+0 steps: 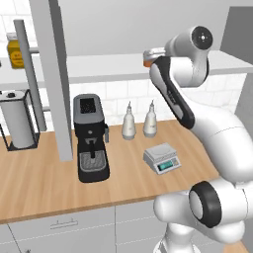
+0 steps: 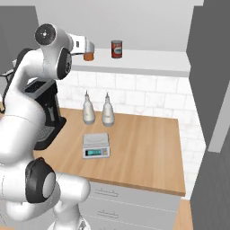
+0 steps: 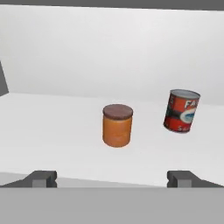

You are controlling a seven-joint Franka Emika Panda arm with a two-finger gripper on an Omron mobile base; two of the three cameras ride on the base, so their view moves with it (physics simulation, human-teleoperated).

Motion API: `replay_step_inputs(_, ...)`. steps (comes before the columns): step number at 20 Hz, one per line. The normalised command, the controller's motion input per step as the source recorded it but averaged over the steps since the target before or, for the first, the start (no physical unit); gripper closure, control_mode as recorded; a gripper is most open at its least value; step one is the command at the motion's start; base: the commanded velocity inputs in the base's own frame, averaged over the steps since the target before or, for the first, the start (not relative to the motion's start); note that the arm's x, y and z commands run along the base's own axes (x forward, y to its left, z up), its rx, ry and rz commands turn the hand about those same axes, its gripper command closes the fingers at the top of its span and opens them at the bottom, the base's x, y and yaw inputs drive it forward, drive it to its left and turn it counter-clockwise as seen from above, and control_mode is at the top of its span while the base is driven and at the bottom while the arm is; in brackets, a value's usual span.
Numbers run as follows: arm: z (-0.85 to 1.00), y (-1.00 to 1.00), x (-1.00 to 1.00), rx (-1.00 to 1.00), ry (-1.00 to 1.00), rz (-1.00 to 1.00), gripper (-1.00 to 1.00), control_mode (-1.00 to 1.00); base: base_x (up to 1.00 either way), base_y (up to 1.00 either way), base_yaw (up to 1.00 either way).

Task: Pick the jam and place it on the digital scale for weighing, and close the cabinet.

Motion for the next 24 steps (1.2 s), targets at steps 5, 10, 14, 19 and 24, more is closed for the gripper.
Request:
replay_step_inputs(5, -0.15, 0.00, 0.31, 0.00, 0.00, 0.00, -1.00, -1.00, 0.00, 0.00, 0.00)
replay_step_inputs(10, -0.10, 0.00, 0.38, 0.00, 0.00, 0.00, -1.00, -1.00, 0.00, 0.00, 0.00)
replay_step_inputs(14, -0.02, 0.01, 0.46, 0.00, 0.00, 0.00, -1.00, -1.00, 0.00, 0.00, 0.00)
replay_step_inputs(19, -0.03, 0.00, 0.39, 0.00, 0.00, 0.00, -1.00, -1.00, 0.00, 0.00, 0.00)
replay_step_inputs(24, -0.08, 0.00, 0.29, 0.00, 0.00, 0.00, -1.00, -1.00, 0.00, 0.00, 0.00)
